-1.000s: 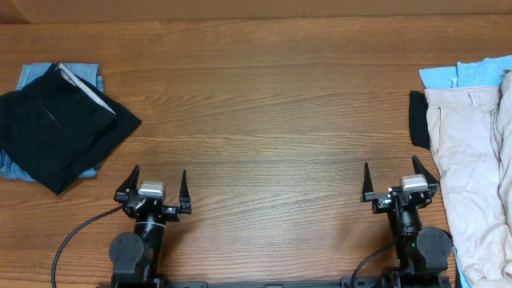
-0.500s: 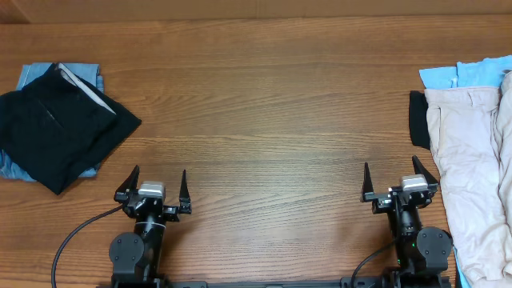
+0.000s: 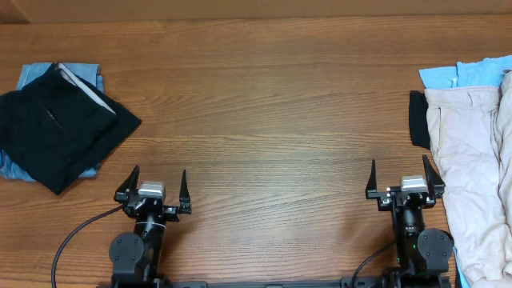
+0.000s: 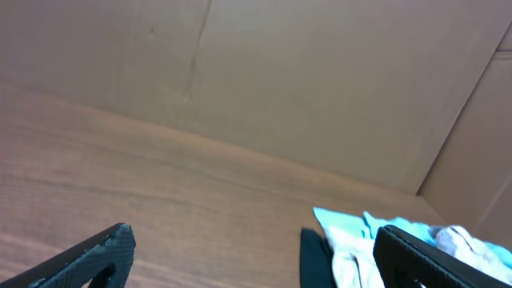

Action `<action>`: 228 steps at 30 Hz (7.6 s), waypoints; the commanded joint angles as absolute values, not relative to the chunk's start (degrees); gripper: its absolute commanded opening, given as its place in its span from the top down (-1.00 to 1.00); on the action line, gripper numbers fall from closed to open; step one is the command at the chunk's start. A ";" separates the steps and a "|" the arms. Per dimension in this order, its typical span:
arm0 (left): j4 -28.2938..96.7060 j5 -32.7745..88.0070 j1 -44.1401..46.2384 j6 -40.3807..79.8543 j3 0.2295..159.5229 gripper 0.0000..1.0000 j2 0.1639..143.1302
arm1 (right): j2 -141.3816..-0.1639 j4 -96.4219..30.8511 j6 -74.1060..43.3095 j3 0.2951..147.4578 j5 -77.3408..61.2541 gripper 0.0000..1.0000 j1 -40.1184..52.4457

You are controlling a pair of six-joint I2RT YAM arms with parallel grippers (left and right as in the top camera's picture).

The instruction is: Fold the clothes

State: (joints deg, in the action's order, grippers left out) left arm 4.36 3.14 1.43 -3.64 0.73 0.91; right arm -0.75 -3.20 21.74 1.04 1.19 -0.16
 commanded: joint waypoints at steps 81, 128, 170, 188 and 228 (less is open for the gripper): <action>4.25 2.55 1.63 -5.17 0.32 -1.00 0.30 | -129.14 -31.07 10.50 95.33 14.98 0.61 -16.58; 4.23 2.55 1.63 -5.17 0.34 -1.00 0.32 | -95.26 -35.66 -4.08 96.84 9.85 0.92 22.00; 4.23 2.55 1.63 -5.17 0.32 -1.00 0.32 | -100.31 -60.25 -12.01 96.57 -13.98 -0.65 -7.20; 4.03 2.42 1.63 -5.30 0.32 -1.00 0.32 | -100.31 -65.87 -12.03 93.80 -10.11 -1.00 -12.08; 54.28 18.87 9.19 -19.73 123.59 -0.13 137.82 | -100.31 -65.84 -12.03 93.80 -10.11 -1.00 -12.08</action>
